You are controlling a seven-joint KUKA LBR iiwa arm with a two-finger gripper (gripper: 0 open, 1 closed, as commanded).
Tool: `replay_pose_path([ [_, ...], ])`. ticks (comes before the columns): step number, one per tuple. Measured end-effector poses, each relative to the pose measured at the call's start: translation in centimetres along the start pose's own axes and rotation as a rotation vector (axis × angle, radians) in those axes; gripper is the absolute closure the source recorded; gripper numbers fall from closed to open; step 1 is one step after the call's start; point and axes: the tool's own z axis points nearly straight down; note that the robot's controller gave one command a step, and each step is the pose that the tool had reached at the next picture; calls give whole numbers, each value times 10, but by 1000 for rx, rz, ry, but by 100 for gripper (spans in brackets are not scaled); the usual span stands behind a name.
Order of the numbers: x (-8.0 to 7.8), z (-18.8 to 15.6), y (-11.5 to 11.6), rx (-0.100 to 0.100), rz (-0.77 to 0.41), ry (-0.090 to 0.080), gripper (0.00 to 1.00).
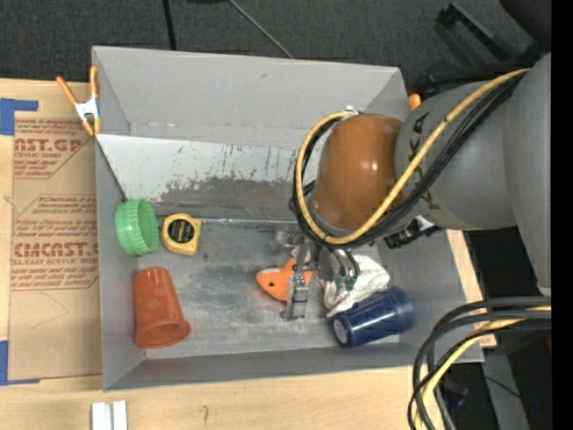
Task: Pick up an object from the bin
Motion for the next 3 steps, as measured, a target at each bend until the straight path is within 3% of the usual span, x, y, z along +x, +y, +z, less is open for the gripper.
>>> replay_pose_path([
  [1, -2, -4, 0, 0, 1, -8, 0],
  [2, -22, 50, -29, 1, -106, -12, 0],
  [3, -24, 70, -43, 1, -119, -7, 0],
])
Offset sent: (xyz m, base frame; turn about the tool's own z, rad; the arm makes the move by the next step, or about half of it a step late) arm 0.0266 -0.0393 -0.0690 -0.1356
